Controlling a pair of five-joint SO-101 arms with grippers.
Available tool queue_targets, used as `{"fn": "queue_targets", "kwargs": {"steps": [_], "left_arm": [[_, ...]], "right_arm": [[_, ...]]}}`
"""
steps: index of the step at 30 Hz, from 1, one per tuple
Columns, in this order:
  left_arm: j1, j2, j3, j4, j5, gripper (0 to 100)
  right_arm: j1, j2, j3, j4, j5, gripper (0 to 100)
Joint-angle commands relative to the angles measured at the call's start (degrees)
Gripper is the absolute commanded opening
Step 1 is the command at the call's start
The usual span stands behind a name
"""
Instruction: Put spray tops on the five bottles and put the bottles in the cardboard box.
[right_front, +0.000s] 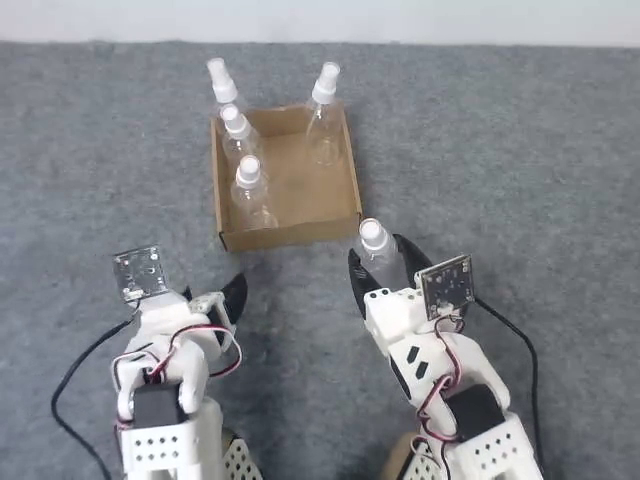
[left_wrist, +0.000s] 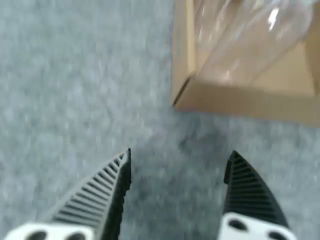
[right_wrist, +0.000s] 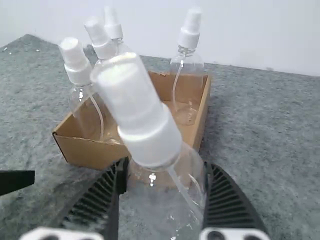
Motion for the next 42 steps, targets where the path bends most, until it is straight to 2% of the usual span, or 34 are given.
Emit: {"fn": "queue_targets", "kwargs": {"steps": [1,3,29,42], "left_arm": [[-0.26,-0.97,-0.48,5.27,-0.53,28],[-0.26,-0.97,-0.48,7.21,-0.44,28],[-0.09,-0.97,-0.48,6.95,-0.26,28],[-0.09,-0.97,-0.48,6.95,-0.26,28]], "right_arm": [[0.75,-1.36,1.41,0.66,0.7,8.6],[0.75,-1.36,1.41,0.75,0.79,8.6],[0.48,-1.27,1.14,0.84,1.23,8.7],[0.31,-0.92,-8.18,1.36,4.13,8.4]]}}
